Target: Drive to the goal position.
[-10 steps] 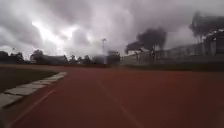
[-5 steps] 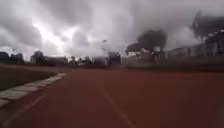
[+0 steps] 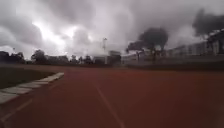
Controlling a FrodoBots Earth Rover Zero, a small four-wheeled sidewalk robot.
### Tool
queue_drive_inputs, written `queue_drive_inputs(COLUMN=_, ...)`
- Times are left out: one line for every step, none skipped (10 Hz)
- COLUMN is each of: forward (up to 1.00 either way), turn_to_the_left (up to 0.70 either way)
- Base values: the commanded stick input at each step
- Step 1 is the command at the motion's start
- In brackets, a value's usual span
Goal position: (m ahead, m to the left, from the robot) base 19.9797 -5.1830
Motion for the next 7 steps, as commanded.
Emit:
queue_drive_inputs(forward=0.7, turn_to_the_left=0.0)
queue_drive_inputs(forward=0.7, turn_to_the_left=0.0)
queue_drive_inputs(forward=0.7, turn_to_the_left=0.0)
queue_drive_inputs(forward=0.7, turn_to_the_left=0.0)
queue_drive_inputs(forward=0.7, turn_to_the_left=0.0)
queue_drive_inputs(forward=0.7, turn_to_the_left=0.0)
queue_drive_inputs(forward=0.7, turn_to_the_left=0.0)
